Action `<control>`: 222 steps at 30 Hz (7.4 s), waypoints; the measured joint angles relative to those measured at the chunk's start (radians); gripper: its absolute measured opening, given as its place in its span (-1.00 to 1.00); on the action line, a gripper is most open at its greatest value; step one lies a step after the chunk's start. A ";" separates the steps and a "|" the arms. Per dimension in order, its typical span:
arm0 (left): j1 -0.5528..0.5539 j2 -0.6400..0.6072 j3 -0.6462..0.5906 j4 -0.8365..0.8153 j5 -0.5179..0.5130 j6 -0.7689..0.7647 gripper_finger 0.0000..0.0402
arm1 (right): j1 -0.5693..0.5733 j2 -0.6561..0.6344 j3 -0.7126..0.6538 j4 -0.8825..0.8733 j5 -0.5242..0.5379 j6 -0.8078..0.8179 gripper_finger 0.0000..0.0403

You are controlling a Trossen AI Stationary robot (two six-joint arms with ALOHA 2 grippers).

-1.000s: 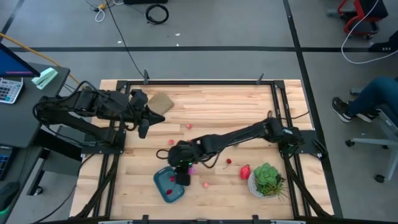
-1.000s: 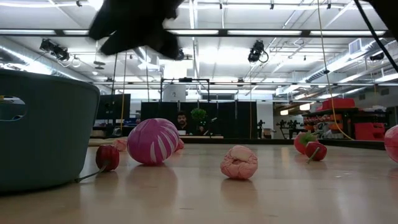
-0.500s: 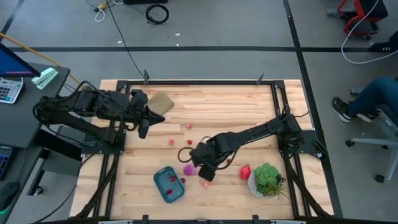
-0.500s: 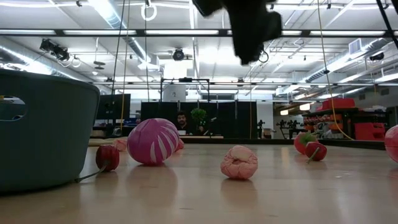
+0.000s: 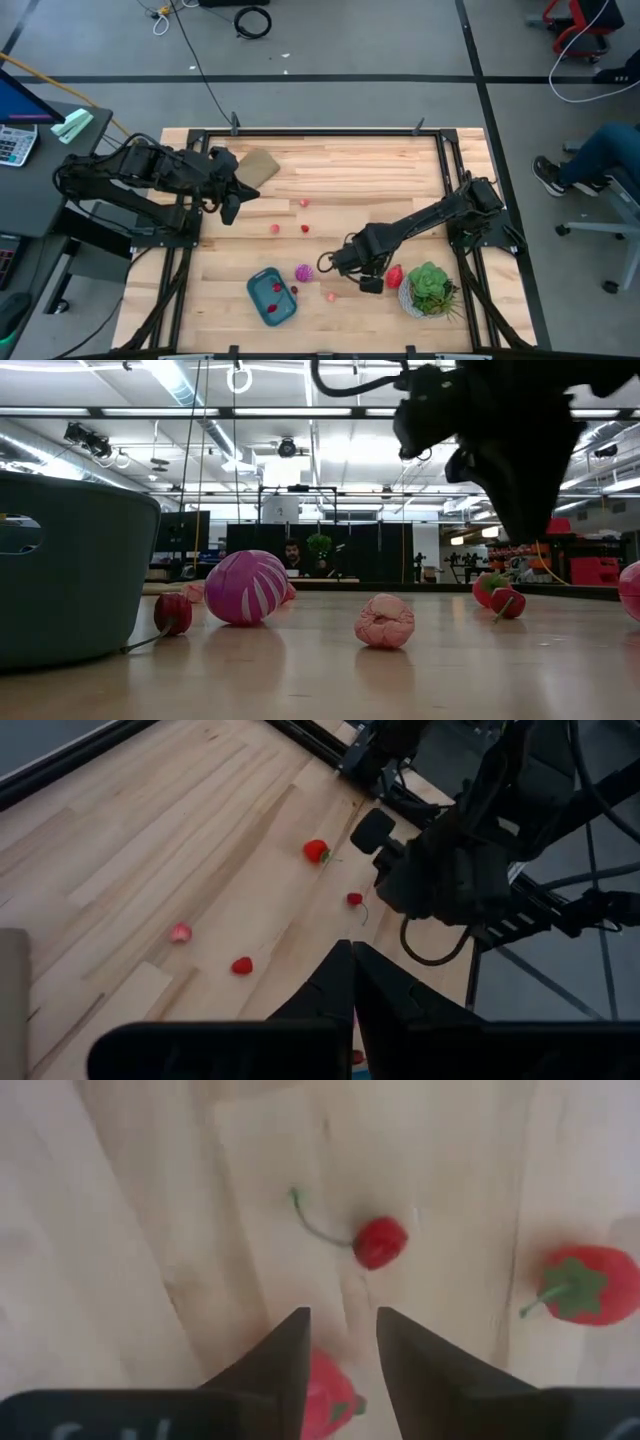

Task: Pick and placing Produce into tupperware
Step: Put the red cherry into the blue bin, then put the red strawberry into the blue bin

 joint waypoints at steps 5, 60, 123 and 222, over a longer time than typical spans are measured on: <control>0.000 0.000 0.000 0.001 0.000 0.000 -0.91 | 0.021 0.002 -0.003 0.068 0.000 -0.166 -0.27; 0.000 0.000 0.000 0.002 0.000 -0.010 -0.90 | 0.035 0.024 -0.215 0.399 0.069 -0.200 -0.93; -0.001 -0.007 0.000 0.127 0.000 0.022 -0.92 | -0.077 0.328 0.602 0.468 -0.143 0.025 -0.54; 0.028 0.178 0.000 -0.047 0.052 0.102 -0.33 | -0.290 0.228 0.039 -0.131 -0.140 0.343 -0.22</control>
